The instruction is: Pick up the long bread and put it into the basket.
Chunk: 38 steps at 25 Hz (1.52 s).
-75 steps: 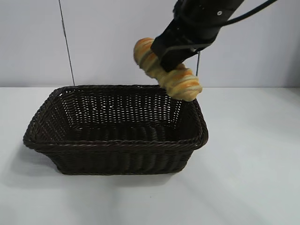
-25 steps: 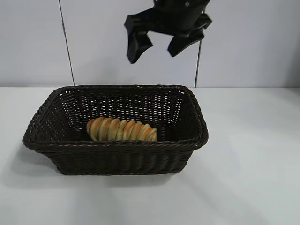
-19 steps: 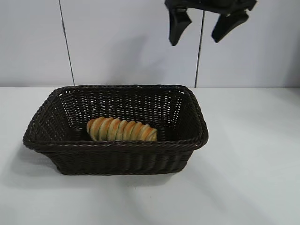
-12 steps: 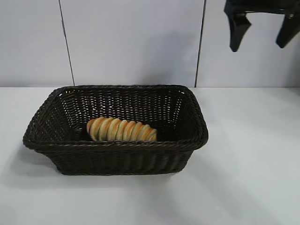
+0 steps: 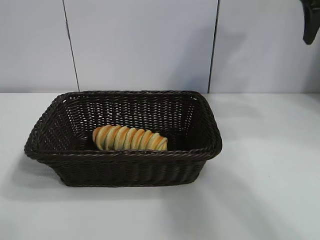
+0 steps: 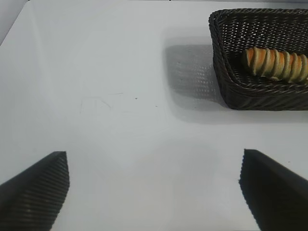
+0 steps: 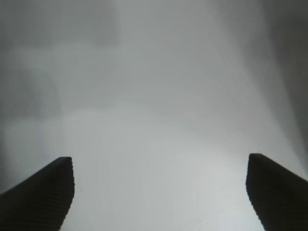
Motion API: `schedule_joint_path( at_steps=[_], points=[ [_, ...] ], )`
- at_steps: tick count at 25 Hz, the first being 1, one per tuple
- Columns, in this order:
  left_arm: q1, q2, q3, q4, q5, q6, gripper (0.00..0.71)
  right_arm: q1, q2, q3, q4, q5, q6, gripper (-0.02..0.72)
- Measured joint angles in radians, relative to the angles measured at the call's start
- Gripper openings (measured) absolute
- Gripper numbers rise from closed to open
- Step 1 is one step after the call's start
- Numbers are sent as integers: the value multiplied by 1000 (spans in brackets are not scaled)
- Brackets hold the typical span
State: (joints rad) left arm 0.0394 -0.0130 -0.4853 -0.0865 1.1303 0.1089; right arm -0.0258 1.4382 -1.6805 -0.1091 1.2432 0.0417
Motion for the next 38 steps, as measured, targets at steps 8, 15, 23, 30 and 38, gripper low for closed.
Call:
schedule_joint_path(
  at_steps=[8, 15, 23, 30, 38],
  points=[
    [0, 0, 0, 0, 0, 0, 695, 0, -434, 145, -36, 21, 9, 695],
    [0, 0, 0, 0, 0, 0, 695, 0, -767, 288, -93, 25, 62, 695],
    [0, 0, 0, 0, 0, 0, 695, 0, -1157, 545, -116, 1, 86, 695],
    [0, 0, 0, 0, 0, 0, 695, 0, -1413, 762, -115, 0, 88, 695],
    [0, 0, 0, 0, 0, 0, 695, 0, -1464, 945, -87, 22, 88, 695]
  ],
)
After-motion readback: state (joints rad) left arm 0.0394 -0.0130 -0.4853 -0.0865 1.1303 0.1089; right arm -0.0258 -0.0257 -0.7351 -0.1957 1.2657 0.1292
